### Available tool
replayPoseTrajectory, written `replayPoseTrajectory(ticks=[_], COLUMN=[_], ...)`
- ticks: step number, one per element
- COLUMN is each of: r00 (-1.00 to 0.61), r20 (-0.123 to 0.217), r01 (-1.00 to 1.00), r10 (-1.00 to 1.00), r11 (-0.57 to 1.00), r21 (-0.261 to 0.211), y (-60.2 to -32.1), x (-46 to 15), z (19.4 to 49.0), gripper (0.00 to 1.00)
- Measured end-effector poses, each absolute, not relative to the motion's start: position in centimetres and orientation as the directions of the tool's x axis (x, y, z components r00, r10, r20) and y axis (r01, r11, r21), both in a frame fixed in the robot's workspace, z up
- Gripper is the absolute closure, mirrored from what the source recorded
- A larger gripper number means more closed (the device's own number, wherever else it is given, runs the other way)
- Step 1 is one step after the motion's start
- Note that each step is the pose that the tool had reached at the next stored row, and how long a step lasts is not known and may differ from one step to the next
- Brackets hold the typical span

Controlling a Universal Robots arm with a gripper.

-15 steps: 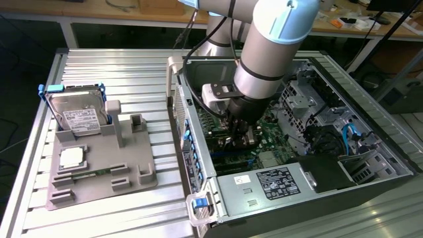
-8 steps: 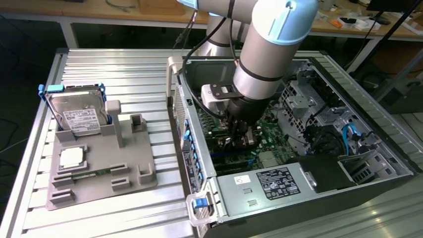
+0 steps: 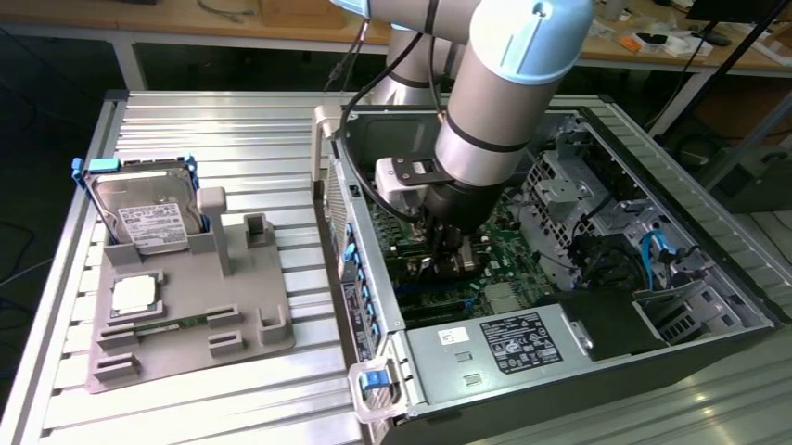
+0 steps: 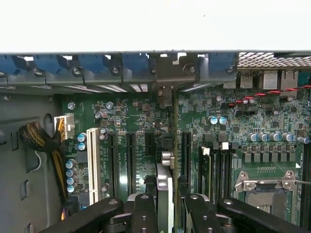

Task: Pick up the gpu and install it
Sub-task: 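Insert the gpu into the slot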

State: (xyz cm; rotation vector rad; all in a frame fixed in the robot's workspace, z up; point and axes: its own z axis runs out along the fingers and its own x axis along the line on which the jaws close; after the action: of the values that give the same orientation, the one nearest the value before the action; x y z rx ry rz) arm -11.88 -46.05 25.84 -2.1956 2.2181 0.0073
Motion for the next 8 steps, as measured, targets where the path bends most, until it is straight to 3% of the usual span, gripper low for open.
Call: replayPoseTrajectory(ticks=[8], r00=[-0.01], r20=[-0.02], r01=[-1.0], r10=[-1.0], r11=[0.01], r21=[-0.011], y=[-45.96], x=[-11.91], z=[25.74], gripper=[0.73])
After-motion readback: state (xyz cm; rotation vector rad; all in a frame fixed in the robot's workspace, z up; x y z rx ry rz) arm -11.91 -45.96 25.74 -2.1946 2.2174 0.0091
